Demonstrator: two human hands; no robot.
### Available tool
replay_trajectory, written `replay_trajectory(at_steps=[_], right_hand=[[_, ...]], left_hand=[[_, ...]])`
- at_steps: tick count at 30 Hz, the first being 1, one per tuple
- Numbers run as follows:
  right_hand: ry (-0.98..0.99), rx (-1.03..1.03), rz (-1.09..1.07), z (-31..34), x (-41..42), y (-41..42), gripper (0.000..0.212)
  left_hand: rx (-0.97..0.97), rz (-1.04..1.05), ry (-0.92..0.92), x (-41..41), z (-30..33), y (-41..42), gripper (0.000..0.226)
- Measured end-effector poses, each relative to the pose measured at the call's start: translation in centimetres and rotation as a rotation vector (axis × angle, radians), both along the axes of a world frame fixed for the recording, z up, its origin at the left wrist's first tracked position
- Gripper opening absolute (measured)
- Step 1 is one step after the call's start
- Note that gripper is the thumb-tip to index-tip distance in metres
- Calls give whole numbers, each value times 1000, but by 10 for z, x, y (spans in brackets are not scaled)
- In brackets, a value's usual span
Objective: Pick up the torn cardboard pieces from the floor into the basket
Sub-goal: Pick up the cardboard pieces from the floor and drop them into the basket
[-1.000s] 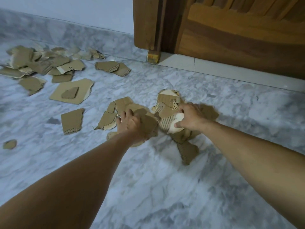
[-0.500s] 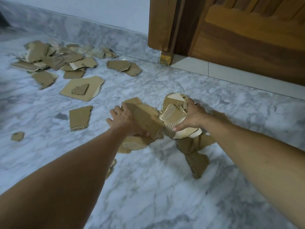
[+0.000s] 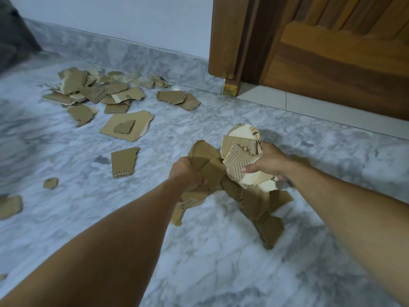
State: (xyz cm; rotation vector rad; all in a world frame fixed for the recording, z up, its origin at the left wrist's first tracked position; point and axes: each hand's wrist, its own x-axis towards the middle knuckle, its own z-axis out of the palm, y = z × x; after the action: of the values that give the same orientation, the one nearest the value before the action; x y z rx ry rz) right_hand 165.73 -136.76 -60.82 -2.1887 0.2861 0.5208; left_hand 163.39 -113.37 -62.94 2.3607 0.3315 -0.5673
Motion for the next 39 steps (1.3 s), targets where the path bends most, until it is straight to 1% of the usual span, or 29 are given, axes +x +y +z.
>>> replay_trajectory(at_steps=[3,5,8,10,13,15,20,24,27,30,34,36,39], right_hand=[[-14,-3,70,25,4,8,57],[-30,-24,104,43,10,21,58],[-43,21,124,75,19,51,62],[-58,79,132,101,22,77,57],[-83,147,168,152,23,129,42],[-99,163,207,181,24,162,36],[-145,229,292,254,20,262,37],[-167,228,359,295,11,345,38],[-176,250,425,321,-1,413,40],[-180,276,467,341,-16,479,38],[-178,299,521,360,-31,559,45],[-182,294,531,368,-44,594,41],[-160,343,503,374,-53,634,27]], left_hand=[[-64,51,-10,-1,20,18,48],[-79,62,-38,-1,39,38,43],[-92,92,-94,0,78,74,43],[-124,137,-116,0,108,98,43],[-161,211,-143,-6,159,144,42],[-164,247,-162,-11,191,174,37],[-126,346,-254,-37,263,268,39],[-92,429,-297,-67,306,343,38],[-79,483,-321,-92,331,403,41],[-56,567,-315,-121,349,460,50],[1,693,-329,-159,367,530,57],[40,752,-342,-176,371,557,60],[51,818,-333,-192,373,582,59]])
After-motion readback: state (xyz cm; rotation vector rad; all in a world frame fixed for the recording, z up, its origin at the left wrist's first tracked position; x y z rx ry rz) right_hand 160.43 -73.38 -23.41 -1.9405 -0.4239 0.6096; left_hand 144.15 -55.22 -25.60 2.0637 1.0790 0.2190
